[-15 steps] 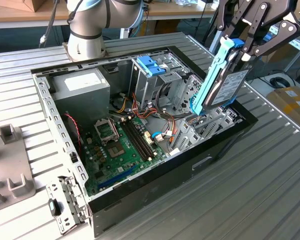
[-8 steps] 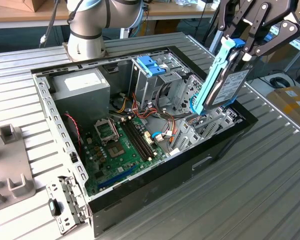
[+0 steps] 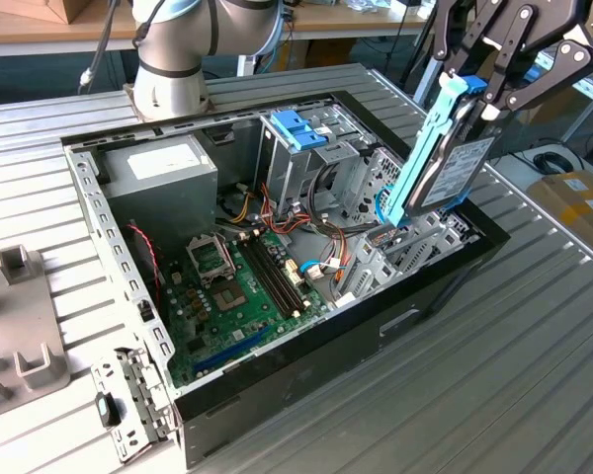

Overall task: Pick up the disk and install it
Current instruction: 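Pick up the disk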

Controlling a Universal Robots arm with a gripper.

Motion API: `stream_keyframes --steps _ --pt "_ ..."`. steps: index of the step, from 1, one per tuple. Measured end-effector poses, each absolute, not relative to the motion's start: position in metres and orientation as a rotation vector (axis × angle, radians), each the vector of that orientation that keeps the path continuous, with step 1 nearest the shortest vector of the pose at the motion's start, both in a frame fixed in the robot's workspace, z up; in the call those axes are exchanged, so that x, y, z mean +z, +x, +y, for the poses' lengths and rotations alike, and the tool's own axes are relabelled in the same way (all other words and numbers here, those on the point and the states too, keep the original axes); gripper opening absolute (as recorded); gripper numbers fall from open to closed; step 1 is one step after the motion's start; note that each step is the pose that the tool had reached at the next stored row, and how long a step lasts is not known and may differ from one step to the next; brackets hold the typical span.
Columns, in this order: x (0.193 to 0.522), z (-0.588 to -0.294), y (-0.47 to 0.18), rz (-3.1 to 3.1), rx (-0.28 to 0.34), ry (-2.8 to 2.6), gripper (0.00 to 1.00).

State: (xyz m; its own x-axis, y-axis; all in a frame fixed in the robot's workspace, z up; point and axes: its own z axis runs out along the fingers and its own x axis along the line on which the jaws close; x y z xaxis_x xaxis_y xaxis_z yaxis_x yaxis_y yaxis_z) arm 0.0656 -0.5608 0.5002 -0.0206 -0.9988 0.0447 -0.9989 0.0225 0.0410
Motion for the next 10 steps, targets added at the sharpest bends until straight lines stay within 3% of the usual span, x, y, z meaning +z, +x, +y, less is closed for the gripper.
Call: stream_keyframes --steps 10 --pt "0.4999 -0.5608 0.0733 -2.201 0.005 2.154 0.37"
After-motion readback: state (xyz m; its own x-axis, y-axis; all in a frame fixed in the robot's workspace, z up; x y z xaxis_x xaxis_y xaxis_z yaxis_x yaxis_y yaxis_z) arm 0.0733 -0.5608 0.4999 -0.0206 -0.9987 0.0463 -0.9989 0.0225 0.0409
